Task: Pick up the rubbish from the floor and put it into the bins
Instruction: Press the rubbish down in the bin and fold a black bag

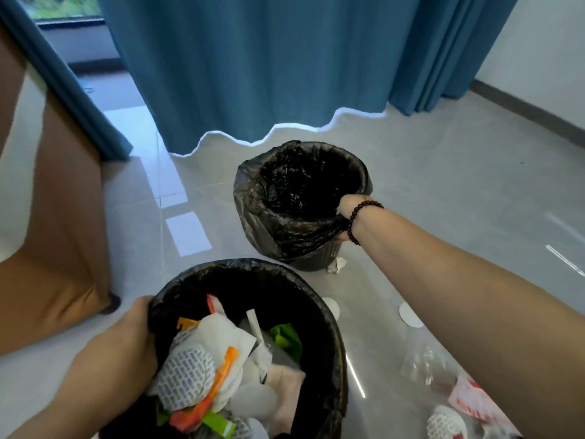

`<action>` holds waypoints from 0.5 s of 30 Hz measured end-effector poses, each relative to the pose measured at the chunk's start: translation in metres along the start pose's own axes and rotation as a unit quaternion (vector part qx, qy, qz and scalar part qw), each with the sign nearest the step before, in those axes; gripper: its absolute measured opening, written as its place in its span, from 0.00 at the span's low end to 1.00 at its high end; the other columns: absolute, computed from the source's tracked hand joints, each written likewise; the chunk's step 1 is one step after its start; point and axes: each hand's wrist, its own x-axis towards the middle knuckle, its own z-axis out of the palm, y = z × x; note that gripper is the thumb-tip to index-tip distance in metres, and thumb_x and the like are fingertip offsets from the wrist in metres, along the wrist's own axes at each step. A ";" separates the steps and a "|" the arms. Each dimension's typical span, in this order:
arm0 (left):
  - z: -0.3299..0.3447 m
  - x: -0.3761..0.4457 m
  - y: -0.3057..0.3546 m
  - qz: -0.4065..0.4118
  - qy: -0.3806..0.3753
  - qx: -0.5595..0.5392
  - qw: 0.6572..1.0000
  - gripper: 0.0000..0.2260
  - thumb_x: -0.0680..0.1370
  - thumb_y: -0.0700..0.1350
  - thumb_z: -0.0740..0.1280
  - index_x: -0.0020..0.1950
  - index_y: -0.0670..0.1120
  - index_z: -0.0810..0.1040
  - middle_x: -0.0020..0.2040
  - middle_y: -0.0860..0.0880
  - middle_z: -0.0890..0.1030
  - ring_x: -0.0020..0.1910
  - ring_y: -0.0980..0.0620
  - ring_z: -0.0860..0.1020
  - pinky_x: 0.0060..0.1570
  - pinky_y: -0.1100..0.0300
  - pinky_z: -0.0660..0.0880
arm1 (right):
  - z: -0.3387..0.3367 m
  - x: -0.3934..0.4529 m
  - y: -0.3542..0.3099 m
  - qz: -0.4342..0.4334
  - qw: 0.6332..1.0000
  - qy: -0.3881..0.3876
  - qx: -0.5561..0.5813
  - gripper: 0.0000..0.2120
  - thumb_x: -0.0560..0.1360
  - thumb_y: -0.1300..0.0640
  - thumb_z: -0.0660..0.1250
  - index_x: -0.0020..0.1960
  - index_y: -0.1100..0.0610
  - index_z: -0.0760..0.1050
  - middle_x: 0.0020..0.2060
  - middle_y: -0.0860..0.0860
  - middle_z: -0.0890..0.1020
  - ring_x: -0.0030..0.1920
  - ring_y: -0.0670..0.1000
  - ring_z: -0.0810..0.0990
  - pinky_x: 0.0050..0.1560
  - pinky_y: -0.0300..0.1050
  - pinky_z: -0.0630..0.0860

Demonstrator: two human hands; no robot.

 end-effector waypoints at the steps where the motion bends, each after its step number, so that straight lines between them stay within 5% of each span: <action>1: -0.004 0.007 0.017 0.008 0.020 -0.016 1.000 0.15 0.74 0.49 0.55 0.60 0.49 0.66 0.38 0.45 0.79 0.38 0.39 0.79 0.36 0.51 0.76 | 0.002 0.002 0.000 0.001 1.000 -0.006 0.003 0.07 0.78 0.62 0.55 0.55 0.59 0.67 0.40 0.57 0.76 0.40 0.56 0.78 0.45 0.50 0.78; 4: 0.004 0.026 0.032 0.020 -0.002 -0.023 1.000 0.14 0.77 0.46 0.61 0.62 0.53 0.64 0.50 0.45 0.81 0.47 0.40 0.81 0.38 0.54 0.69 | 0.009 -0.004 0.006 0.011 1.000 -0.020 -0.016 0.02 0.78 0.63 0.53 0.47 0.59 0.63 0.31 0.54 0.69 0.30 0.53 0.72 0.30 0.44 0.73; 6: 0.003 0.038 0.039 0.033 0.007 0.023 0.999 0.18 0.77 0.47 0.60 0.66 0.54 0.61 0.60 0.47 0.79 0.52 0.42 0.80 0.40 0.54 0.69 | 0.016 0.000 0.005 0.022 0.999 -0.038 0.011 0.09 0.79 0.63 0.52 0.40 0.59 0.63 0.27 0.53 0.66 0.21 0.51 0.66 0.20 0.37 0.67; 8: 0.005 0.047 0.041 0.029 -0.014 0.047 0.998 0.19 0.78 0.48 0.59 0.68 0.53 0.60 0.64 0.48 0.76 0.53 0.41 0.80 0.41 0.54 0.69 | 0.019 -0.007 0.004 0.036 0.997 -0.062 0.027 0.07 0.80 0.62 0.53 0.43 0.60 0.66 0.30 0.53 0.68 0.25 0.51 0.67 0.21 0.38 0.70; 10: 0.008 0.052 0.039 0.022 0.006 0.041 0.999 0.19 0.77 0.48 0.60 0.67 0.53 0.61 0.64 0.48 0.76 0.51 0.40 0.80 0.40 0.53 0.70 | 0.018 -0.011 0.004 0.009 0.998 -0.059 0.006 0.05 0.79 0.59 0.61 0.52 0.60 0.67 0.40 0.55 0.75 0.34 0.54 0.76 0.33 0.47 0.78; 13: 0.010 0.053 0.039 0.029 0.046 0.001 0.999 0.18 0.76 0.45 0.62 0.65 0.52 0.64 0.59 0.45 0.79 0.47 0.37 0.81 0.37 0.53 0.67 | -0.001 0.006 0.002 -0.067 0.997 -0.022 -0.029 0.38 0.66 0.37 0.72 0.66 0.57 0.64 0.56 0.53 0.72 0.42 0.58 0.83 0.34 0.48 0.81; 15: 0.012 0.051 0.042 0.032 0.052 0.007 0.998 0.18 0.75 0.41 0.62 0.65 0.50 0.65 0.55 0.44 0.80 0.44 0.35 0.80 0.36 0.52 0.66 | -0.017 0.021 0.010 -0.120 0.991 0.054 -0.022 0.43 0.64 0.29 0.66 0.70 0.53 0.60 0.55 0.51 0.74 0.39 0.57 0.83 0.32 0.45 0.79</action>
